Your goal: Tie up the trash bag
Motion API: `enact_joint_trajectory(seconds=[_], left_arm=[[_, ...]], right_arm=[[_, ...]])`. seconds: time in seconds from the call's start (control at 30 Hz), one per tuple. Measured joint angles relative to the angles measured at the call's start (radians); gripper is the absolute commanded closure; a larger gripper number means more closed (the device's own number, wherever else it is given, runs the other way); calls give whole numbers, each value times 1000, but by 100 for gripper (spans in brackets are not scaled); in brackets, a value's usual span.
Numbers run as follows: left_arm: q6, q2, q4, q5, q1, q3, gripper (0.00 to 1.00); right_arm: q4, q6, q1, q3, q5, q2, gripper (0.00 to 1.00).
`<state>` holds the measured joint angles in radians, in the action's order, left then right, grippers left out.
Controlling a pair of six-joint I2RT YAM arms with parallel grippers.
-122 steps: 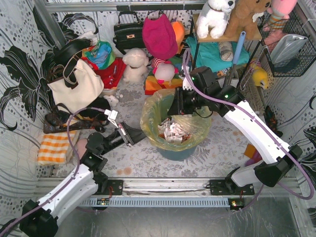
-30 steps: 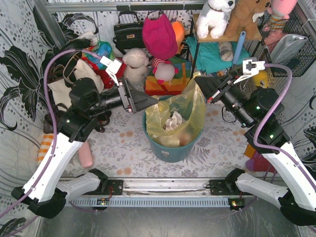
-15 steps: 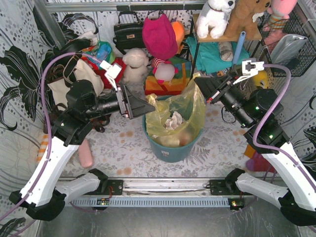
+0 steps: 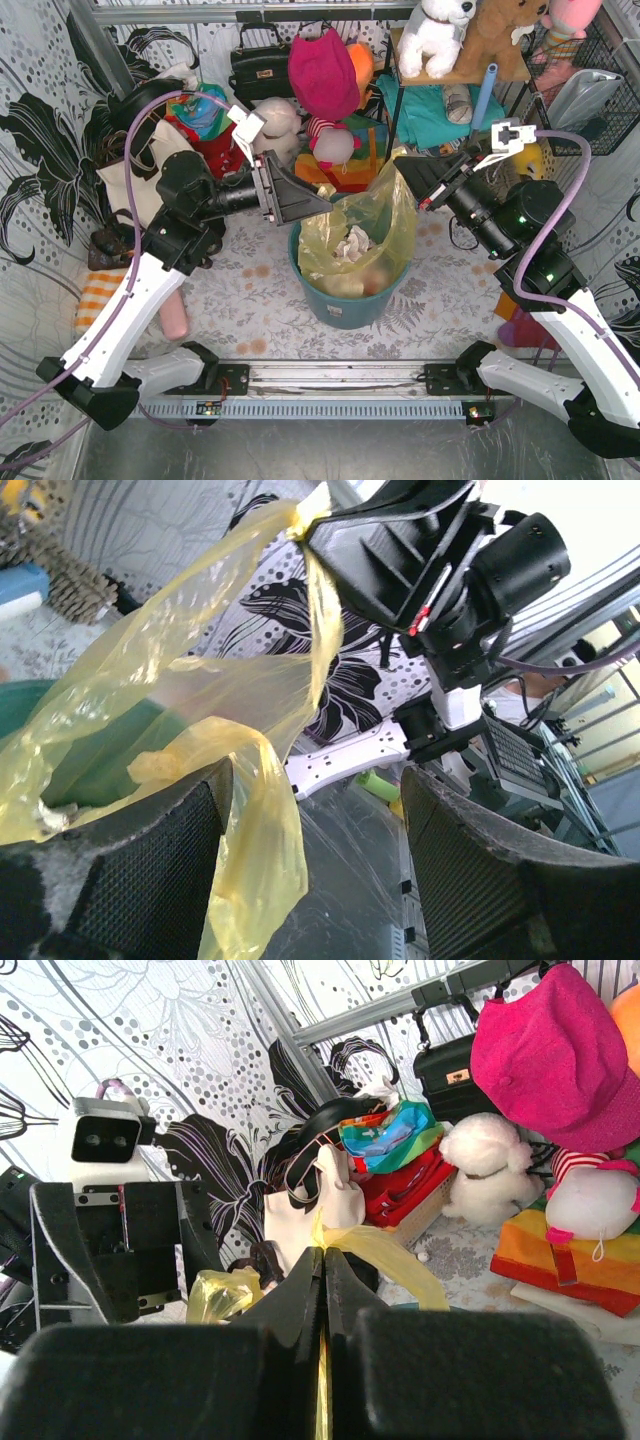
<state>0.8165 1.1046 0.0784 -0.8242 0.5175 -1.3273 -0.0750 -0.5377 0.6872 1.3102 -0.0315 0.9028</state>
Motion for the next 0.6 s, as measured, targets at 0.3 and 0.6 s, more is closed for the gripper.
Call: enact_joint_trajectory(seconds=[0.3, 0.6], left_arm=[[45, 33, -126, -60, 0, 0, 24], [-26, -23, 64, -94, 0, 8, 23]], right_arm=[[-7, 0, 0, -4, -11, -12, 100], [-7, 0, 0, -27, -18, -31, 100]])
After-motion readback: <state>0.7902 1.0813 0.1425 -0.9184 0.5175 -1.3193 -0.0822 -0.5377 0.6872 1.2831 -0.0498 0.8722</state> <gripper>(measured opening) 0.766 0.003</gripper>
